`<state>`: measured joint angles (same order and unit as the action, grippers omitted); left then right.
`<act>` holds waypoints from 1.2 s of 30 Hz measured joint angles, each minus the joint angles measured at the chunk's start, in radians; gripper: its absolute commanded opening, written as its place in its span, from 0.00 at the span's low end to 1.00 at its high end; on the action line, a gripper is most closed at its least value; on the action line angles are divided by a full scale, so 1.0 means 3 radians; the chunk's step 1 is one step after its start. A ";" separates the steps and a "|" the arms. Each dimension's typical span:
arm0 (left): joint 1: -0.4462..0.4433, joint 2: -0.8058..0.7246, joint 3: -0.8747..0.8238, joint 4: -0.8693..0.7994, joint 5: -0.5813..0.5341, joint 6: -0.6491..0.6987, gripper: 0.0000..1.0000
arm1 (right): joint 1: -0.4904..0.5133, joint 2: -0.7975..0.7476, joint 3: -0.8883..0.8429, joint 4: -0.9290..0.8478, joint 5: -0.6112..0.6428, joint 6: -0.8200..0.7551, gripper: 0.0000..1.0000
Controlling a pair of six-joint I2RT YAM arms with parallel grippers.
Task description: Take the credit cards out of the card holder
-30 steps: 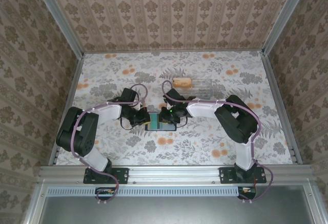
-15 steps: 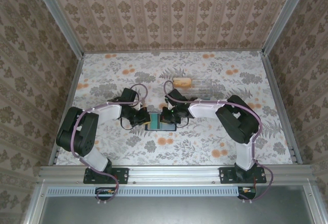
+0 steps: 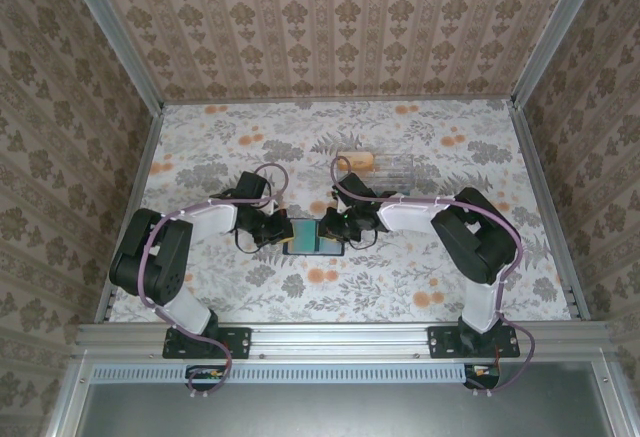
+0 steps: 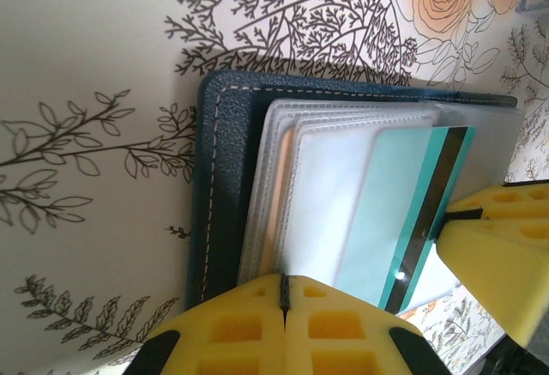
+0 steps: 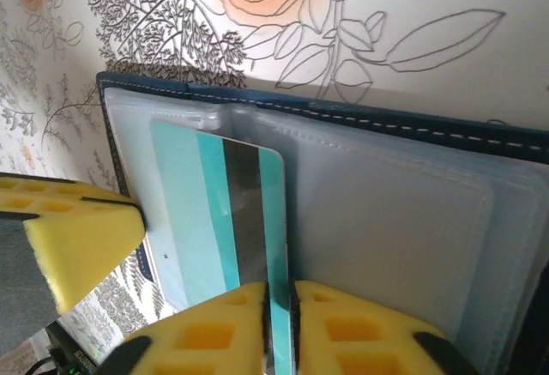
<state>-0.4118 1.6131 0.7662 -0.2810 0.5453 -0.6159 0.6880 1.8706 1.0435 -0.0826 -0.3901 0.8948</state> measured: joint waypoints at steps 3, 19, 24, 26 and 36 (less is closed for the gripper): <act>0.0000 0.0000 0.0000 0.0000 0.0000 0.0000 0.00 | 0.0000 0.0011 0.0000 0.0067 -0.0025 0.0009 0.22; -0.0006 0.0000 0.0000 0.0000 0.0000 0.0000 0.00 | 0.0036 0.0207 0.0067 0.0280 -0.0126 0.0112 0.20; -0.0006 0.0000 0.0000 0.0000 0.0000 0.0000 0.00 | 0.0036 0.0209 0.0069 0.0292 -0.0127 0.0155 0.05; -0.0006 0.0000 0.0000 0.0000 0.0000 0.0000 0.00 | 0.0034 0.0209 0.0069 0.0308 -0.0136 0.0168 0.00; -0.0006 0.0006 0.0004 -0.0003 -0.0001 0.0027 0.00 | -0.0027 0.0149 -0.0036 0.0381 -0.0150 0.0156 0.00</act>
<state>-0.4137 1.6150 0.7673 -0.2817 0.5449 -0.6079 0.6800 1.9152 1.0328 0.0319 -0.4351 0.9417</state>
